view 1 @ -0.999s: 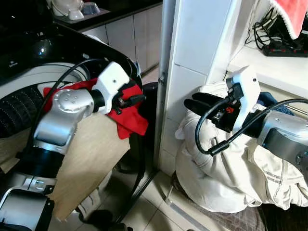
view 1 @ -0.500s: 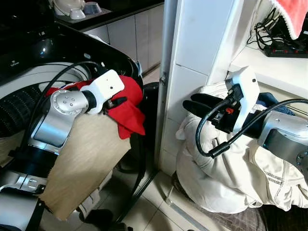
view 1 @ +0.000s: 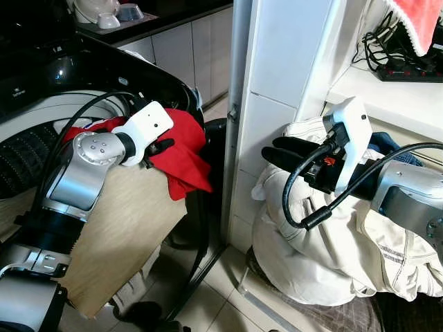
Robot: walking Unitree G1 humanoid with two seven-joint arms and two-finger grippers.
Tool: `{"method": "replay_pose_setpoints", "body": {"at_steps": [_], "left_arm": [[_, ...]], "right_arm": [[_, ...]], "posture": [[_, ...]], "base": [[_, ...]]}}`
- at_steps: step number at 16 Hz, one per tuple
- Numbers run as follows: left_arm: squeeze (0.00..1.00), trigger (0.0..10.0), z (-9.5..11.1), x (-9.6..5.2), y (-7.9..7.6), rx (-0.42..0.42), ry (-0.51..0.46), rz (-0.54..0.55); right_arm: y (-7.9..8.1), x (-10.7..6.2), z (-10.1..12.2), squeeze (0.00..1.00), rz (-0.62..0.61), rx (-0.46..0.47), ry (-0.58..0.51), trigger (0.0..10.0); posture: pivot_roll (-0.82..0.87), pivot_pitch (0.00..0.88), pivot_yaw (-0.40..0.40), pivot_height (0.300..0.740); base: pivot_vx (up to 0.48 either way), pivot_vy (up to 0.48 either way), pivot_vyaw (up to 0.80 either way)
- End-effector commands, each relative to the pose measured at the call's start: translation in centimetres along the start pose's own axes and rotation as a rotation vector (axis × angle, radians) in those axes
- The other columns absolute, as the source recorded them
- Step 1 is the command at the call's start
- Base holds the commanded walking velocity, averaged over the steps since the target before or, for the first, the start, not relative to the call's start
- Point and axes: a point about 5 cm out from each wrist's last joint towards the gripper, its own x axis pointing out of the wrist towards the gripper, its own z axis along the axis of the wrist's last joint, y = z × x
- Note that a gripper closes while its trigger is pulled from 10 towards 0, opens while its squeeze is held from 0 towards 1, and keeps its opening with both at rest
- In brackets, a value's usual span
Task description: Clothes washing
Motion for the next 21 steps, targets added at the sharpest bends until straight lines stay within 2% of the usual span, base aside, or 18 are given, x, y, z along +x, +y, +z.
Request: {"method": "replay_pose_setpoints", "body": {"at_steps": [1,9,14,15,17,18,19,20,21], "left_arm": [[0.00,0.0,0.0,0.0,0.1,-0.016,0.004,-0.008],[0.00,0.0,-0.4,-0.1,0.7,-0.056,0.026,0.039],[0.00,0.0,-0.5,-0.6,2.6,-0.095,0.023,0.180],[0.00,0.0,-0.3,-1.3,4.7,-0.096,0.014,0.315],[0.00,0.0,0.1,-2.4,7.1,-0.074,-0.002,0.478],[0.00,0.0,0.5,-3.6,9.1,-0.015,-0.009,0.636],[0.00,0.0,1.2,-7.1,13.1,0.096,-0.007,0.943],[0.00,0.0,1.1,-8.2,14.2,0.123,0.013,1.016],[0.00,2.7,0.5,-8.3,14.5,0.113,0.048,1.010]], "right_arm": [[0.3,-0.1,0.2,0.00,0.012,-0.031,0.012,10.0],[0.2,-0.1,0.3,0.00,0.014,-0.036,0.012,10.0],[0.2,0.0,0.3,0.00,0.016,-0.038,0.010,10.0],[0.2,0.0,0.4,0.00,0.017,-0.038,0.005,10.0],[0.2,0.0,0.4,0.00,0.016,-0.039,0.002,10.0],[0.2,0.0,0.5,0.00,0.016,-0.039,0.001,10.0],[0.2,0.0,0.5,0.00,0.013,-0.040,-0.003,10.0],[0.2,0.0,0.5,0.00,0.013,-0.041,-0.004,10.0],[0.3,0.0,0.5,0.00,0.015,-0.042,-0.005,10.0]], "posture": [[-0.08,0.000,0.015,0.740],[-0.08,0.000,0.015,0.740],[-0.08,0.000,0.014,0.740],[-0.08,0.000,0.015,0.740],[-0.09,0.000,0.018,0.740],[-0.09,0.000,0.018,0.740],[-0.08,0.000,0.021,0.740],[-0.08,0.000,0.021,0.740],[-0.08,0.000,0.021,0.740]], "base": [[0.000,0.000,0.00],[0.000,0.000,0.00],[0.000,0.000,0.00],[0.000,0.000,0.00],[0.000,0.000,0.00],[0.000,0.000,0.00],[0.000,0.000,0.00],[0.000,0.000,0.00],[0.000,0.000,0.00]]}}
